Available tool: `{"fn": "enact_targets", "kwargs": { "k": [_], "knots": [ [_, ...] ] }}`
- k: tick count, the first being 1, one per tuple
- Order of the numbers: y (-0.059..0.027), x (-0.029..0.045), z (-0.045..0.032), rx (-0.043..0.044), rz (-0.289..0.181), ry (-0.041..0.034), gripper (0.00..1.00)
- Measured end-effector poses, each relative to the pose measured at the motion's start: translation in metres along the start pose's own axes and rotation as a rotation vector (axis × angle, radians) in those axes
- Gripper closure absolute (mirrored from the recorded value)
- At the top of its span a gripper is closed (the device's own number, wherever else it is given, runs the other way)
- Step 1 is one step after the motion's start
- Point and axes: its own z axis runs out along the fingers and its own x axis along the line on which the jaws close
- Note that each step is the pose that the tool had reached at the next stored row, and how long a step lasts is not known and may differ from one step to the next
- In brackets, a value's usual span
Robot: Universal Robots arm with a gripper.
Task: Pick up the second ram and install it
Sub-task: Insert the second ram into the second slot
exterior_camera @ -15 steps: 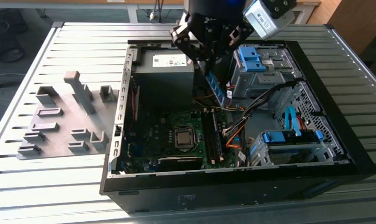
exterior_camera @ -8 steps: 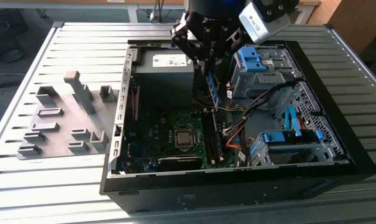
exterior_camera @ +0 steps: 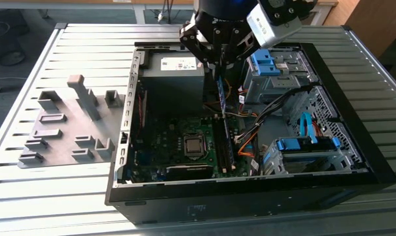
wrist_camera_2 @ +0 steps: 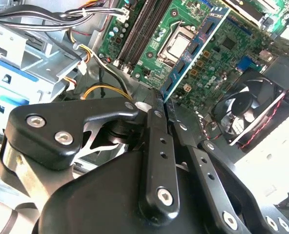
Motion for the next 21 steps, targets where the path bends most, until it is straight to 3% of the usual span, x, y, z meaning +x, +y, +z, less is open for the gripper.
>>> {"fn": "enact_targets", "kwargs": {
  "k": [9, 15, 18, 21],
  "knots": [
    [0.0, 0.0, 0.0001, -0.0001, 0.003, -0.0001, 0.86],
    [0.0, 0.0, 0.0024, 0.002, 0.092, -0.002, 0.86],
    [0.0, -0.0026, 0.0054, 0.0018, 0.081, -0.0019, 0.86],
    [-0.0001, -0.0034, 0.0081, 0.0008, 0.039, -0.0009, 0.86]
  ]
}}
